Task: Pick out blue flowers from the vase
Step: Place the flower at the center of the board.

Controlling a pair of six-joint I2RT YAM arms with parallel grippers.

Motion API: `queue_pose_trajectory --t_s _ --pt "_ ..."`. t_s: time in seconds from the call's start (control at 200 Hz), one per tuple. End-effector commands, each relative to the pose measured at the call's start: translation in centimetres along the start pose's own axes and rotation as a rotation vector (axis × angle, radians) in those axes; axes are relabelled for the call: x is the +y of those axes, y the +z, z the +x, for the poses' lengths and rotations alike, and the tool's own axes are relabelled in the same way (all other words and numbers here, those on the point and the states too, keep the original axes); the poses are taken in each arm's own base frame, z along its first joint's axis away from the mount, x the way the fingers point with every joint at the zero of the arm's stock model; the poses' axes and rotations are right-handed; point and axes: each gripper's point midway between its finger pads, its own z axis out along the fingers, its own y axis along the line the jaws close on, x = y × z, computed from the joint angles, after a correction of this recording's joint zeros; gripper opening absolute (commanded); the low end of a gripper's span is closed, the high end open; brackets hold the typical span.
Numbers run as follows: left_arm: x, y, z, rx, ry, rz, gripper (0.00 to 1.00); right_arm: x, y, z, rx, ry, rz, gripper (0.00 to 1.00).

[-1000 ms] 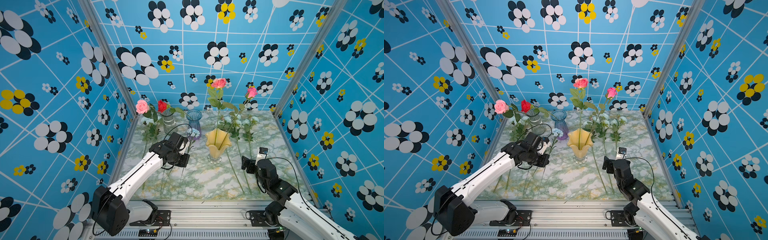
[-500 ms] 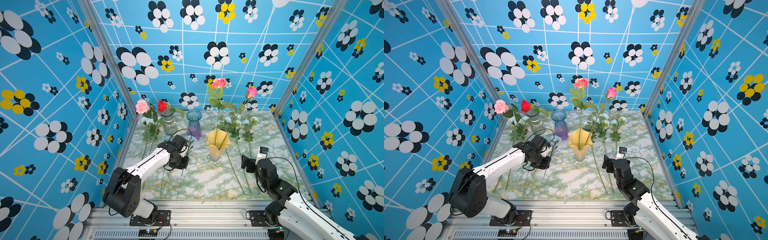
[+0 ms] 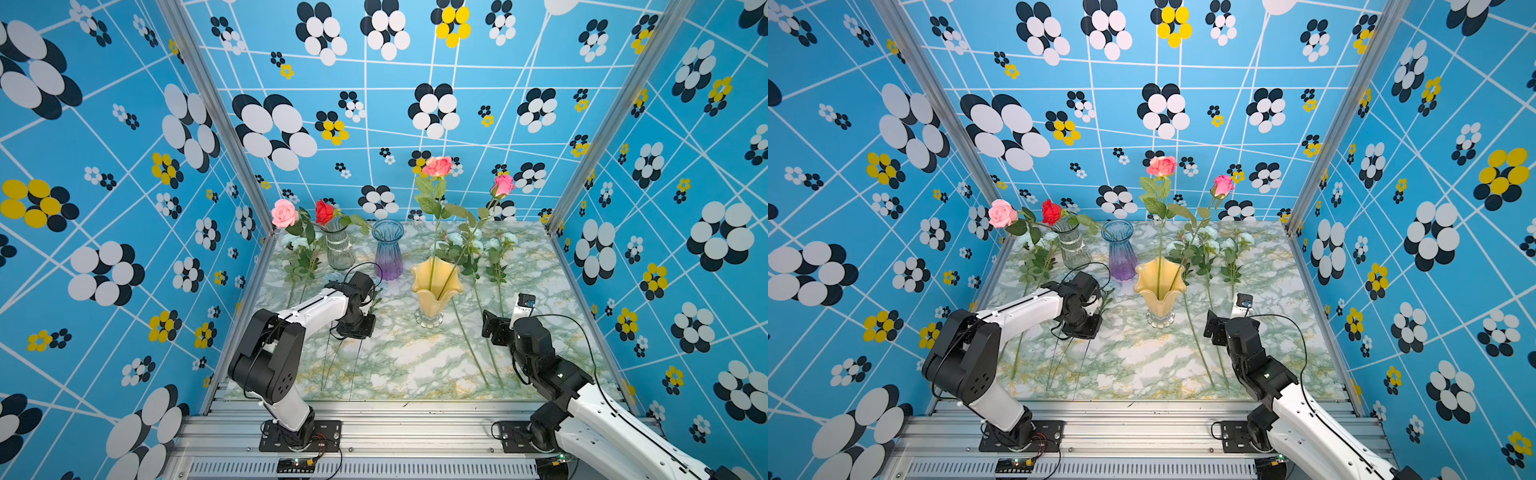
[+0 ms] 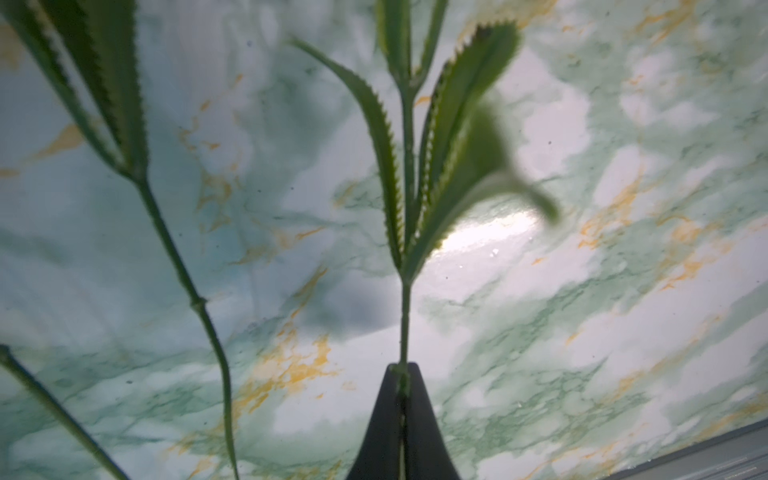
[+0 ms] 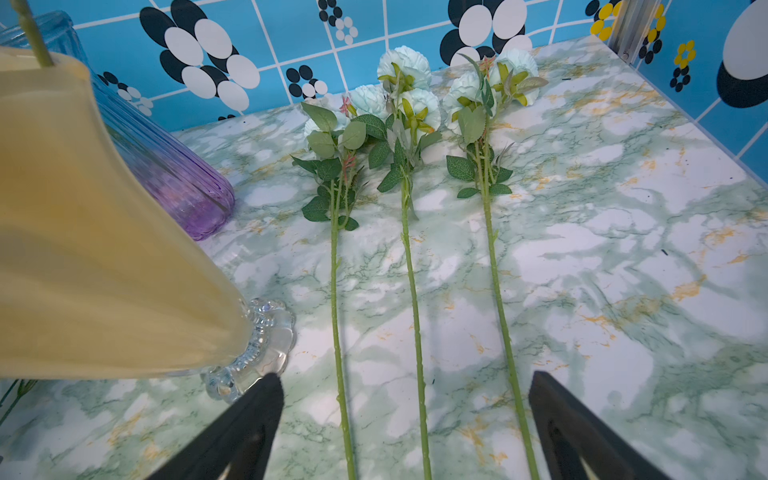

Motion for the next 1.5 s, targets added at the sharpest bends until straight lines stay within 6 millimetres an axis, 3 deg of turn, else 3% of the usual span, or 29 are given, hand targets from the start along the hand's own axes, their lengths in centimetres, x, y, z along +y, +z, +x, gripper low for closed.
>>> queue_pose_trajectory --t_s 0.0,0.355,0.545,0.665,0.789,0.949,1.159,1.364,1.494 --pt "0.1 -0.2 -1.6 -0.034 0.016 -0.01 0.0 -0.2 0.1 -0.3 -0.017 0.011 0.014 0.96" --pt "0.8 0.7 -2.7 -0.01 0.028 -0.055 0.0 -0.2 0.1 -0.4 -0.02 0.013 0.013 0.96" --pt "0.6 -0.9 -3.0 -0.064 0.032 -0.057 0.39 -0.2 0.2 -0.3 -0.017 0.012 0.014 0.96" --pt "-0.3 -3.2 -3.6 -0.113 0.033 -0.031 0.59 -0.2 0.2 -0.3 -0.016 0.012 0.014 0.96" --pt "-1.7 -6.1 -4.2 -0.174 0.035 0.019 0.68 -0.2 0.2 -0.3 -0.015 0.01 0.015 0.96" --pt "-4.3 -11.4 -5.3 -0.301 0.049 0.108 0.79 -0.2 0.2 -0.3 -0.016 0.014 0.016 0.96" --pt "-7.9 -17.5 -5.7 -0.456 0.086 0.238 0.86 -0.2 0.2 -0.4 -0.015 0.013 0.017 0.95" --pt "-10.7 -21.9 -5.6 -0.574 0.1 0.383 0.89 0.2 0.5 -0.4 0.003 -0.002 0.008 0.96" --pt "-12.4 -23.7 -6.2 -0.562 0.128 0.415 0.91 0.7 1.0 -0.3 0.029 -0.018 0.006 0.95"
